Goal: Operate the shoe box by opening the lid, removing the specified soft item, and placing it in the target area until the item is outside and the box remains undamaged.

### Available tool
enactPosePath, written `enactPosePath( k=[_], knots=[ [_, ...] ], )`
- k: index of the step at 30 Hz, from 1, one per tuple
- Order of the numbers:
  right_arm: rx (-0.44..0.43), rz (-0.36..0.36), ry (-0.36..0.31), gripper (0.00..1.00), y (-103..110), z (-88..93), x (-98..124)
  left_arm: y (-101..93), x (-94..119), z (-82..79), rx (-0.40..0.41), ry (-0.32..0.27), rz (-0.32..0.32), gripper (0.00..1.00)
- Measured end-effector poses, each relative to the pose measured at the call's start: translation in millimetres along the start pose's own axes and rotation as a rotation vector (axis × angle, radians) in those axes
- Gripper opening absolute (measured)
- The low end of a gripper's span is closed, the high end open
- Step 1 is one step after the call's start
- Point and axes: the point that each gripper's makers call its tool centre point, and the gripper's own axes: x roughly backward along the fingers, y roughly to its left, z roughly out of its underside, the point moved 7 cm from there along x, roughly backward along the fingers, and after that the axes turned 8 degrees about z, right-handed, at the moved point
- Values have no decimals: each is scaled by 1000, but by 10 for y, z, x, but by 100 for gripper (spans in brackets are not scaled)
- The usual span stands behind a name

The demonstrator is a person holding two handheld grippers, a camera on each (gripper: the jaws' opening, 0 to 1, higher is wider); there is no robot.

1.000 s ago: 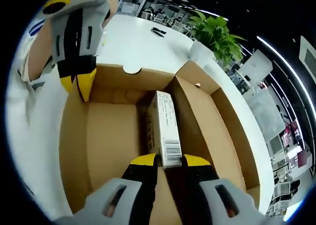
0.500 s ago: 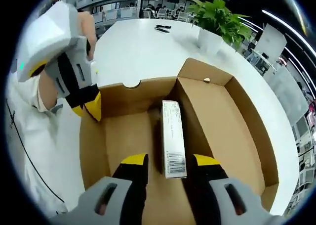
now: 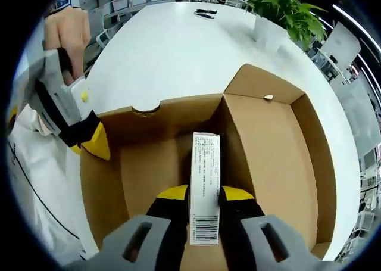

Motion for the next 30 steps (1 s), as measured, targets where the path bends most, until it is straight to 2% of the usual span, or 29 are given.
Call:
enactPosePath(
  k=[5,8,9,11,13,19,24,28,30],
  knots=[
    [13,-39,150,19,23,202,98,-1,-2,-1,4,-2,1,4],
    [-22,-60,234,19,13,293,133,-3,-4,-3,5,1,-2,4],
    [-2,-50,206,19,3,265,116,-5,-4,-3,4,1,-4,4],
    [15,-44,193,20,4,233,92,-3,-2,-2,2,-1,-3,4],
    [63,-30,214,20,1,219,35,-6,-2,-1,-6,-1,-3,4],
    [66,-51,228,21,61,138,-134,-12,-1,0,-26,-1,-16,4],
    [98,-68,273,22,141,160,-203,-23,9,15,-27,7,-5,4],
    [75,-100,282,22,148,206,-269,-22,8,16,-29,1,-4,4],
    [68,-120,313,22,209,272,-315,-26,7,16,-28,0,-6,4]
  ],
)
